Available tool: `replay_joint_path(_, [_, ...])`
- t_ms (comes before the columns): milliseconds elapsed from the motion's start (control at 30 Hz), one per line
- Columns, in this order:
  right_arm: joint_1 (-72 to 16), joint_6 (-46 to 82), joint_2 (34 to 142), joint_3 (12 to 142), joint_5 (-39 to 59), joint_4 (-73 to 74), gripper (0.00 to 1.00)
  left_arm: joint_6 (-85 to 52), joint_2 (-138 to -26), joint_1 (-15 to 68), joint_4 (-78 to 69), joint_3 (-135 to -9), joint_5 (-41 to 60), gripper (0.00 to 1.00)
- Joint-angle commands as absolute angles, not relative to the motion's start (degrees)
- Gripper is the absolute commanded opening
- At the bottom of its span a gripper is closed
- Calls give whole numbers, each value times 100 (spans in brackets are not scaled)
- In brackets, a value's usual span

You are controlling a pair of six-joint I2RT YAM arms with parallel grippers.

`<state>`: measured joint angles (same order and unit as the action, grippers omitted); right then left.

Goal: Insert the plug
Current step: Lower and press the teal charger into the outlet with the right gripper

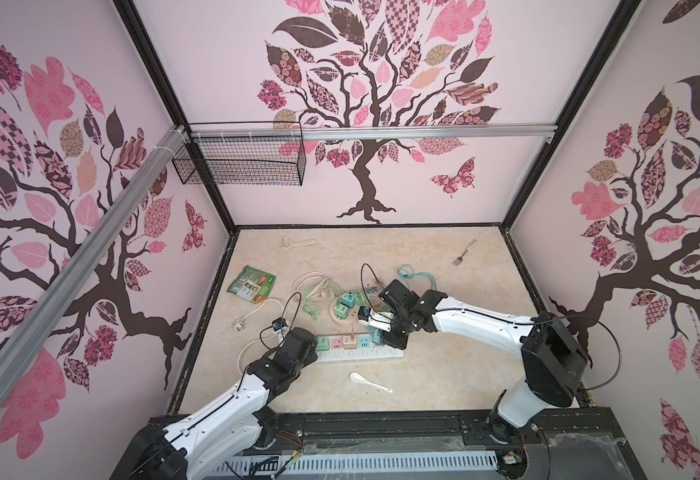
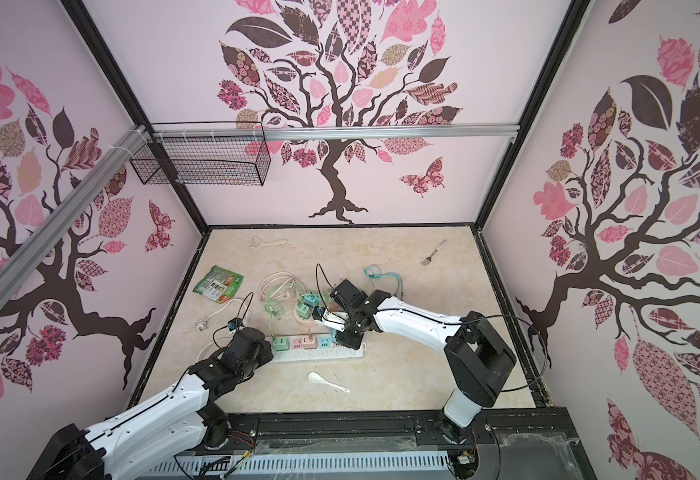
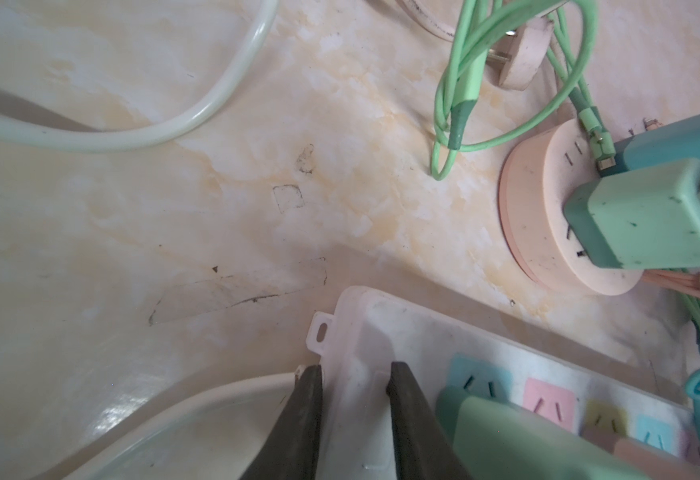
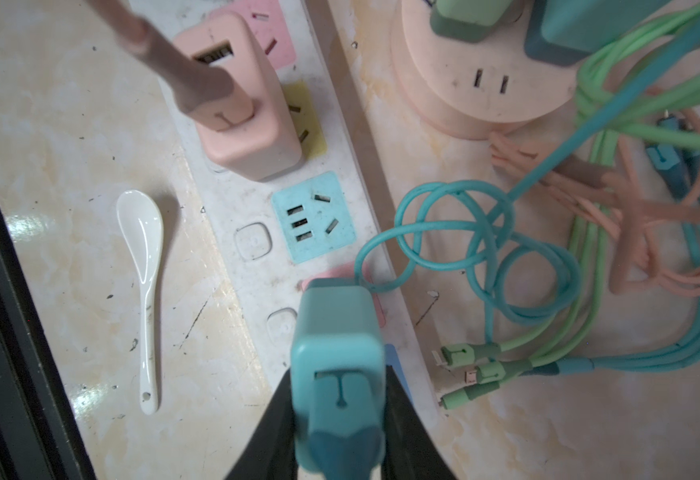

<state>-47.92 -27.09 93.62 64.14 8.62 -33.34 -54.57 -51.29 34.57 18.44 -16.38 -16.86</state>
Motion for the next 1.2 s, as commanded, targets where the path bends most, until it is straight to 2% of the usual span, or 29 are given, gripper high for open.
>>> replay_joint_path(0, [-4969, -2777, 9548, 6390, 646, -3883, 19, -5353, -5303, 3450, 1885, -1563, -1283, 30])
replay_joint_path(400, [-5223, -3181, 9717, 6464, 270, -4121, 17, -5121, -5612, 3369, 1684, -1678, -1239, 30])
replay_joint_path(1167, [-5244, -3683, 10311, 7067, 143, -4428, 20, -4974, -5296, 3236, 1608, -1565, -1151, 30])
